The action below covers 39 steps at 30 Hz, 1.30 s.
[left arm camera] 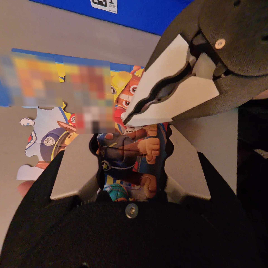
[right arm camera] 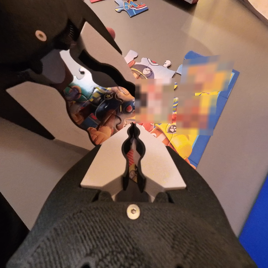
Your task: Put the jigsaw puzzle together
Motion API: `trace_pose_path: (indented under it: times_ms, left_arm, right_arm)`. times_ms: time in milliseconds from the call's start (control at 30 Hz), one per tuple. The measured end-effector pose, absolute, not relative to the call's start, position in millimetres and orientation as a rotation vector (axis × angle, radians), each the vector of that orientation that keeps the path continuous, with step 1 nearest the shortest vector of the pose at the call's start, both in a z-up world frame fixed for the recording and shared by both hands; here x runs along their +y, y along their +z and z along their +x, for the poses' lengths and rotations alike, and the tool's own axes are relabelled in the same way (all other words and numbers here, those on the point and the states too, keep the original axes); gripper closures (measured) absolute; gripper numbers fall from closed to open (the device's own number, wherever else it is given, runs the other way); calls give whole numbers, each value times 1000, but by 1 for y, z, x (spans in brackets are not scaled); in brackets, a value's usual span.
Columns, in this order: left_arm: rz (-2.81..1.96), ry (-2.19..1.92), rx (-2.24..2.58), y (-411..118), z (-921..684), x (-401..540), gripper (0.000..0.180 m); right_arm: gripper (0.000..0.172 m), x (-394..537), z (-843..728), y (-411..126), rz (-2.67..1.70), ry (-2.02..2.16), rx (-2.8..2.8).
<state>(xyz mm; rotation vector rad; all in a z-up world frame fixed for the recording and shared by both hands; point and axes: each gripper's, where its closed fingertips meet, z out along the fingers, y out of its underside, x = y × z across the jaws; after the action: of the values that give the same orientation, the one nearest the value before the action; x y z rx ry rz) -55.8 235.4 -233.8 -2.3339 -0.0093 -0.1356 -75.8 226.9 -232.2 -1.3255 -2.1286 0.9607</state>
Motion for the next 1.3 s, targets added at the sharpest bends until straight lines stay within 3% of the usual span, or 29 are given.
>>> trace_pose_path:
  times_ms: [267,767,933,1300]
  left_arm:
    - [-2358,-50,28,-239,-56,234,88]
    - [-2346,-55,-28,-237,-62,234,104]
    - [-2368,-127,-95,-230,-59,227,100]
    - [-2356,9,-184,-233,-82,215,126]
  right_arm:
    - [172,232,-73,-231,-1344,979,-2128]
    - [172,235,-33,-232,-1389,1047,-2159]
    - [172,230,-32,-223,-1317,1066,-2156]
    - [172,241,-45,-212,-1322,1075,-2043]
